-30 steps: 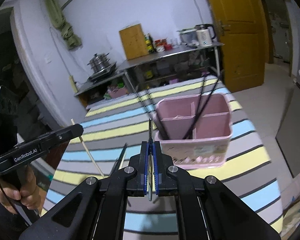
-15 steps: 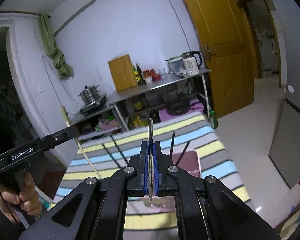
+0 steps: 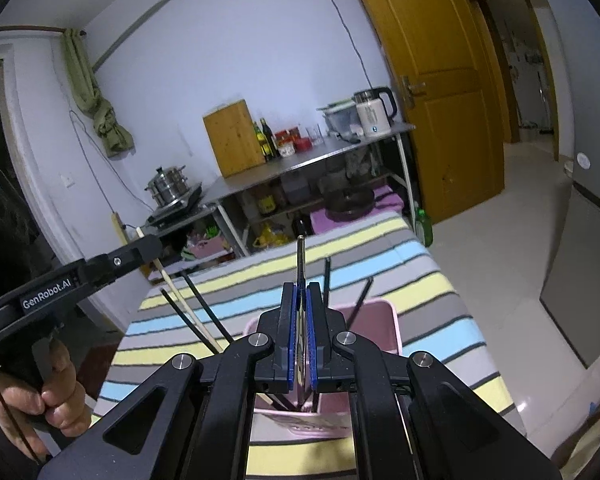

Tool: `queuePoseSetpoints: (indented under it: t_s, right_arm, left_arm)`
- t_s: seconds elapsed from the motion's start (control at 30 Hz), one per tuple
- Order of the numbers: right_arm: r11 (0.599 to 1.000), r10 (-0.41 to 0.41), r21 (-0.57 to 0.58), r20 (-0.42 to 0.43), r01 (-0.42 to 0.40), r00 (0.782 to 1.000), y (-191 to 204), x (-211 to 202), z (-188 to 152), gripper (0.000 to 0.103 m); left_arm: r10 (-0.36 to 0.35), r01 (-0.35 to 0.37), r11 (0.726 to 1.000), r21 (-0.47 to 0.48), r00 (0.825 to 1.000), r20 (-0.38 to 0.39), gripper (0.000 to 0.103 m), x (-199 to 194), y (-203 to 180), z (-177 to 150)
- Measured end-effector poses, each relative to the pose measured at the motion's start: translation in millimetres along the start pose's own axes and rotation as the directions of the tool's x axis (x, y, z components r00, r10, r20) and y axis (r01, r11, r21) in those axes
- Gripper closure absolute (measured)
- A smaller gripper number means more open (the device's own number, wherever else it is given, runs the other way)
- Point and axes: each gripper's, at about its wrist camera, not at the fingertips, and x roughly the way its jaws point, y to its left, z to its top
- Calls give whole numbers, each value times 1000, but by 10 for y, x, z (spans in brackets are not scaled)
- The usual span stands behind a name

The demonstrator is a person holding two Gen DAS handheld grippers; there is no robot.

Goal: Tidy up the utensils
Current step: 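Lower both chopsticks into the pink holder and open both tools, then move both open tools back down to the remaining chopsticks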

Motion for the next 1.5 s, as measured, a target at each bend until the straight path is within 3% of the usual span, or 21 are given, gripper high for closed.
queuePoseSetpoints:
  t_s: [0.63, 0.87, 1.5]
  right_arm:
    - [1000, -25, 5, -140, 26, 990, -135, 305, -361, 96]
    - [999, -38, -12, -123, 37, 992, -87, 156, -381, 89]
    - [993, -11, -116, -58, 4, 998, 309, -421, -623, 89]
  left_arm:
    - [13, -13, 1000, 10, 996, -84, 98, 144, 57, -451]
    - [22, -21, 1000, 8, 997, -72, 97, -16, 69, -454]
    - [81, -81, 997, -3, 997, -5, 96, -803, 203, -817]
